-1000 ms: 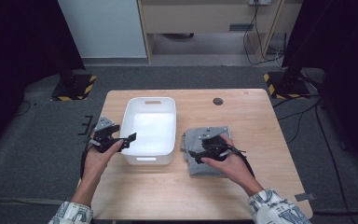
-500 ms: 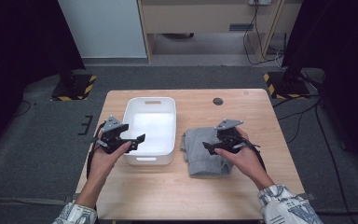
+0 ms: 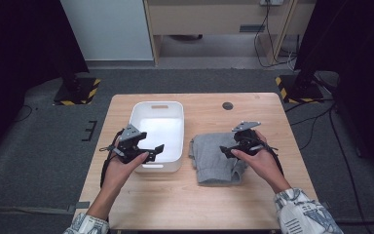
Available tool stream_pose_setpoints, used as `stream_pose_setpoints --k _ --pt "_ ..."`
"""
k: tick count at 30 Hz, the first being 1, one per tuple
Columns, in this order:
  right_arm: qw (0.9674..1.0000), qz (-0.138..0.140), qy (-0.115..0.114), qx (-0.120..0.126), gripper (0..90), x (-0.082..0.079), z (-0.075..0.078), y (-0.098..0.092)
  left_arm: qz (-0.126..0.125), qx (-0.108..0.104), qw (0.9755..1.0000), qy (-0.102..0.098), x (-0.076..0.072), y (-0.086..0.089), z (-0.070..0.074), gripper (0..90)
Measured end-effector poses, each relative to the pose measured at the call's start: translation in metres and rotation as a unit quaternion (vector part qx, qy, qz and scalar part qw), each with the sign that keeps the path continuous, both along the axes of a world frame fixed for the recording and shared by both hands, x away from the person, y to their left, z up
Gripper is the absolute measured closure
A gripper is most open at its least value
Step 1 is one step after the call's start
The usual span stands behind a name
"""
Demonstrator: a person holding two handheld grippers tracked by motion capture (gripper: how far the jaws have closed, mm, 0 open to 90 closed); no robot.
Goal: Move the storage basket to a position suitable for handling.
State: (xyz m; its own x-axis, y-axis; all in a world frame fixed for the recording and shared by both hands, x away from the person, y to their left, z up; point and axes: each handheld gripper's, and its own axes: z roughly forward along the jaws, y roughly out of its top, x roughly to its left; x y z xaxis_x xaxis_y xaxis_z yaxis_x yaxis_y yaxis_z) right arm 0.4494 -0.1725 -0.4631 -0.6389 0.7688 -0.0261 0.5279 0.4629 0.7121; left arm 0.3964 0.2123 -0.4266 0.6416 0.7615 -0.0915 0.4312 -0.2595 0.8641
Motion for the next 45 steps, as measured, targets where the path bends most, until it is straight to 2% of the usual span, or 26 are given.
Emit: stream_pose_setpoints --k 5,10,20,24,26,31,33,36,37,40,41,45 --pt "0.9998 -0.006 0.018 -0.002 7.2 0.007 -0.009 -0.002 -0.006 0.001 1.0000 0.003 -0.001 -0.008 -0.002 10.7" --pt "0.9996 -0.017 0.021 -0.002 7.4 0.015 -0.016 -0.005 -0.010 -0.001 0.9999 0.001 -0.003 -0.013 -0.001 10.7" --pt "0.9987 -0.047 0.017 0.007 16.6 0.030 -0.024 -0.019 -0.017 0.003 0.9998 0.005 -0.006 -0.022 -0.006 10.8" --pt "0.9976 -0.056 0.040 0.010 13.5 0.039 -0.035 -0.023 -0.019 0.001 0.9998 0.007 -0.007 -0.025 -0.008 10.8" --pt "0.9967 -0.060 0.049 0.022 12.1 0.043 -0.039 -0.024 -0.022 0.001 0.9997 0.007 -0.007 -0.026 -0.008 10.8" --pt "0.9966 -0.058 0.055 0.020 12.1 0.045 -0.045 -0.020 -0.026 0.002 0.9996 0.006 -0.008 -0.029 -0.008 10.8" --pt "0.9958 -0.055 0.071 0.020 14.3 0.047 -0.051 -0.019 -0.028 0.001 0.9996 0.005 -0.009 -0.031 -0.008 10.8" --pt "0.9948 -0.045 0.087 0.029 25.5 0.048 -0.053 -0.019 -0.031 -0.001 0.9995 0.003 -0.010 -0.035 -0.007 10.9" --pt "0.9950 -0.037 0.088 0.030 31.0 0.047 -0.053 -0.018 -0.032 -0.001 0.9995 0.003 -0.011 -0.035 -0.007 10.9" --pt "0.9960 -0.025 0.082 0.024 35.8 0.045 -0.052 -0.017 -0.035 -0.001 0.9994 0.002 -0.012 -0.038 -0.006 11.0" --pt "0.9962 -0.017 0.082 0.023 42.1 0.044 -0.051 -0.017 -0.038 0.001 0.9993 0.001 -0.012 -0.040 -0.006 11.0" --pt "0.9971 -0.006 0.072 0.022 52.5 0.040 -0.051 -0.017 -0.042 0.001 0.9991 -0.002 -0.014 -0.044 -0.006 11.0"
